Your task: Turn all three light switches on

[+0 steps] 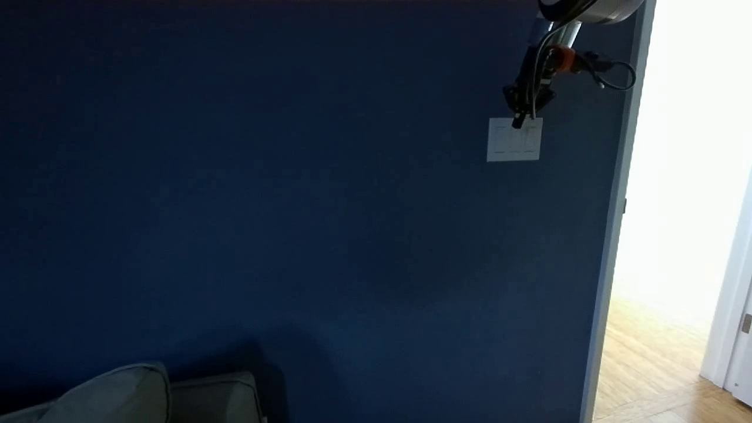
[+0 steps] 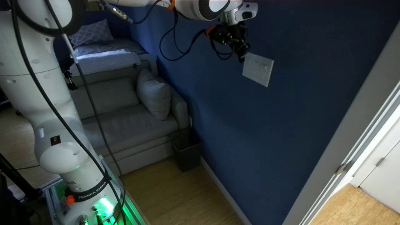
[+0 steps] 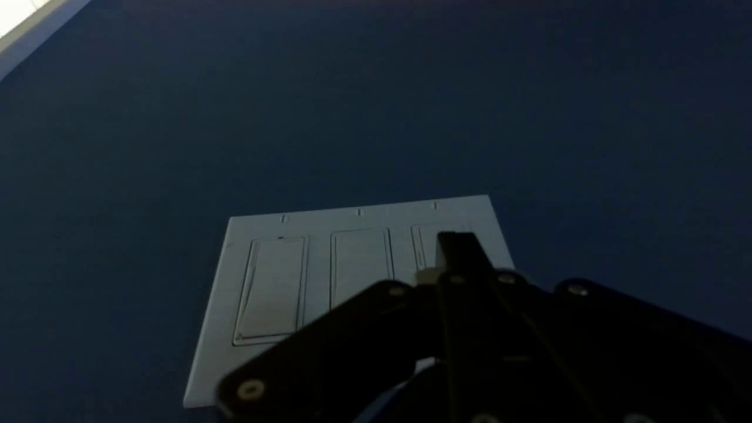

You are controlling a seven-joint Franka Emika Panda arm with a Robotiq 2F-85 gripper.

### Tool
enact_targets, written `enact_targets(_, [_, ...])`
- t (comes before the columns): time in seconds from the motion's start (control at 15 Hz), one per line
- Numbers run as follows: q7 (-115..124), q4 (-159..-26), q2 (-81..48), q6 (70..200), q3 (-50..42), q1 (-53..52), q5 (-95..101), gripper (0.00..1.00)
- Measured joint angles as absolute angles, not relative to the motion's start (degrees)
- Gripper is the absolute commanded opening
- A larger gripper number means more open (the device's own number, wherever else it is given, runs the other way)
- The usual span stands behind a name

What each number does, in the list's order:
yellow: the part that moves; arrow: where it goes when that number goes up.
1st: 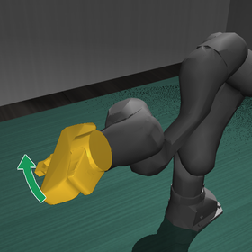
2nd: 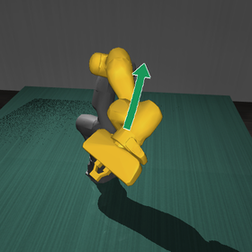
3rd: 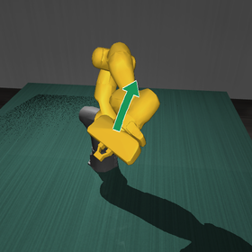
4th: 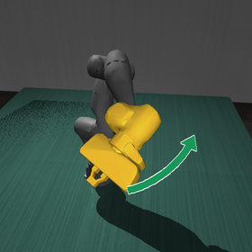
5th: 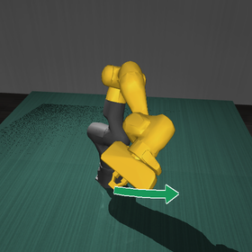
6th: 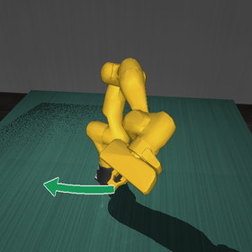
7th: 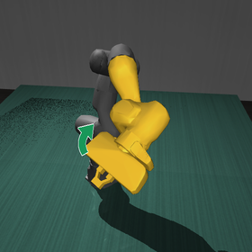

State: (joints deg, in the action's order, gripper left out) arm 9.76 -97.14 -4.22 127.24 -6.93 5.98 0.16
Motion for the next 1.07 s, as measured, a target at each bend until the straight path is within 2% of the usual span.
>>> enact_targets(0.67, [10.9, -97.1, -7.1, 135.8, -7.4, 6.2, -1.5, 0.0])
enact_targets(1.07, [12.9, -97.1, -7.2, 134.5, -7.5, 6.3, -1.6, 0.0])
